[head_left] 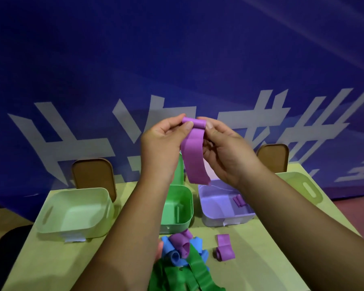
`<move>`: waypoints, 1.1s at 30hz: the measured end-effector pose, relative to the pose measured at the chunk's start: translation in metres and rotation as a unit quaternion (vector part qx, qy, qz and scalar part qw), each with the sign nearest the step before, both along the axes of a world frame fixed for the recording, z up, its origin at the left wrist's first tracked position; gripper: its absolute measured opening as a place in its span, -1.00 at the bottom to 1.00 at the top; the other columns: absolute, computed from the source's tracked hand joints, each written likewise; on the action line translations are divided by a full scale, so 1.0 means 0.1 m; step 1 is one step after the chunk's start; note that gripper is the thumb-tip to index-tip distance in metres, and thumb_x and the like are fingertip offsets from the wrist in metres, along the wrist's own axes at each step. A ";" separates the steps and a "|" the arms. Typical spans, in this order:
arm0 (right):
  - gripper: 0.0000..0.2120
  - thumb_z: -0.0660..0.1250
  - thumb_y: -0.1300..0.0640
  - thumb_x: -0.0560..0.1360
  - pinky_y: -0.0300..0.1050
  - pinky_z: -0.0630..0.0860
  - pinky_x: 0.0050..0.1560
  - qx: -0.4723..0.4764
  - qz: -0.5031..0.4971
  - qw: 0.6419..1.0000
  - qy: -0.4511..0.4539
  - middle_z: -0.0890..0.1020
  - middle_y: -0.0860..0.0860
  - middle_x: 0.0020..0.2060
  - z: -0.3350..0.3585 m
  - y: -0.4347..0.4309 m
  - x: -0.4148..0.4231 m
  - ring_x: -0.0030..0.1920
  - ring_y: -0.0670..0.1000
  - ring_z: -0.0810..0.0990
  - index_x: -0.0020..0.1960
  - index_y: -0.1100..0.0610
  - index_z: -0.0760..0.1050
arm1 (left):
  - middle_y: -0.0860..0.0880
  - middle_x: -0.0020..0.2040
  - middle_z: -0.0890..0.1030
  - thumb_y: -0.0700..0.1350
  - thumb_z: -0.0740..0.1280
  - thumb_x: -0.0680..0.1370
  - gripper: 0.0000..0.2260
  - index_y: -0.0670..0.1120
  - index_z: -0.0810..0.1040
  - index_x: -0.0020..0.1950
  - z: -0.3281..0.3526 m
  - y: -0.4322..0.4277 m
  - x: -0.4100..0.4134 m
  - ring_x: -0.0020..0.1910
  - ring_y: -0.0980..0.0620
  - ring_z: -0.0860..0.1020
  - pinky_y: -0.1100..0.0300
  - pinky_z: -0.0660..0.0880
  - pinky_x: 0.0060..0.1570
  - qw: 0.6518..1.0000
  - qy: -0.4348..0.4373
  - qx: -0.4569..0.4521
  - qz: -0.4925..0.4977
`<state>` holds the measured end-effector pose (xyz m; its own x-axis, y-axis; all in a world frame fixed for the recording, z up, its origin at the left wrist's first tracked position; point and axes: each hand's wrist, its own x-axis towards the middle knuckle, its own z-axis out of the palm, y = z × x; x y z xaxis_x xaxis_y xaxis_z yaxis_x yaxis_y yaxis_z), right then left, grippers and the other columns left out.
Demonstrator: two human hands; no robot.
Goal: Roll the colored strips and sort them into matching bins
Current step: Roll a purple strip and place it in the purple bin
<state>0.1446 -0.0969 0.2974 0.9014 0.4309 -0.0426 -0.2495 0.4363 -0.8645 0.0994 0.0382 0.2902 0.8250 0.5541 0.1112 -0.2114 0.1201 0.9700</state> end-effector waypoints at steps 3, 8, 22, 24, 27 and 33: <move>-0.75 0.18 0.19 0.78 -0.10 0.69 0.13 0.021 -0.003 1.000 0.018 0.74 0.23 0.15 -0.04 0.04 -0.03 0.06 0.06 0.74 0.32 0.21 0.60 | 0.02 0.07 0.80 -0.17 0.57 0.58 -0.73 -0.08 0.75 0.27 0.02 0.06 -0.02 0.07 0.00 0.77 -0.10 0.71 0.17 1.000 0.003 0.022 -0.008; -0.71 0.15 0.16 0.79 -0.11 0.66 0.12 0.009 -0.008 1.000 -0.001 0.75 0.19 0.09 -0.02 0.11 -0.11 0.02 0.02 0.74 0.35 0.21 0.59 | 0.10 0.08 0.79 -0.04 0.60 0.55 -0.76 0.03 0.78 0.22 0.00 0.17 -0.04 0.11 0.03 0.75 -0.14 0.70 0.19 0.997 0.014 0.070 0.014; -0.63 0.10 0.03 0.81 0.16 0.53 0.47 -0.074 -0.020 0.996 -0.040 0.69 0.23 0.27 0.01 0.24 -0.28 0.28 0.18 0.67 0.43 0.14 0.58 | 0.19 0.05 0.77 0.06 0.51 0.62 -0.81 0.08 0.78 0.21 0.06 0.28 -0.14 0.05 0.19 0.71 -0.01 0.71 0.10 0.982 0.018 0.185 0.040; -0.62 0.09 -0.01 0.81 0.21 0.52 0.47 -0.075 -0.024 0.996 -0.031 0.69 0.26 0.24 0.01 0.24 -0.29 0.19 0.13 0.68 0.37 0.11 0.61 | 0.19 0.02 0.76 0.08 0.50 0.63 -0.83 0.07 0.78 0.17 0.06 0.26 -0.15 0.02 0.18 0.70 0.00 0.70 0.08 0.978 0.022 0.204 0.045; -0.63 0.09 -0.06 0.80 0.27 0.49 0.49 -0.080 -0.036 0.996 -0.028 0.72 0.26 0.19 0.00 0.23 -0.29 0.15 0.14 0.70 0.27 0.06 0.63 | 0.18 -0.06 0.75 0.09 0.46 0.65 -0.85 0.08 0.78 0.12 0.05 0.20 -0.14 -0.07 0.14 0.71 -0.05 0.71 -0.02 0.976 0.035 0.210 0.044; -0.59 0.12 -0.18 0.77 0.51 0.35 0.51 -0.110 -0.037 0.993 -0.039 0.74 0.17 0.20 -0.06 0.19 -0.15 0.34 0.30 0.65 0.33 0.02 0.63 | 0.07 -0.16 0.77 0.06 0.48 0.64 -0.86 0.03 0.78 0.03 0.04 0.14 -0.05 -0.16 -0.01 0.76 -0.13 0.74 -0.12 0.983 0.040 0.177 0.041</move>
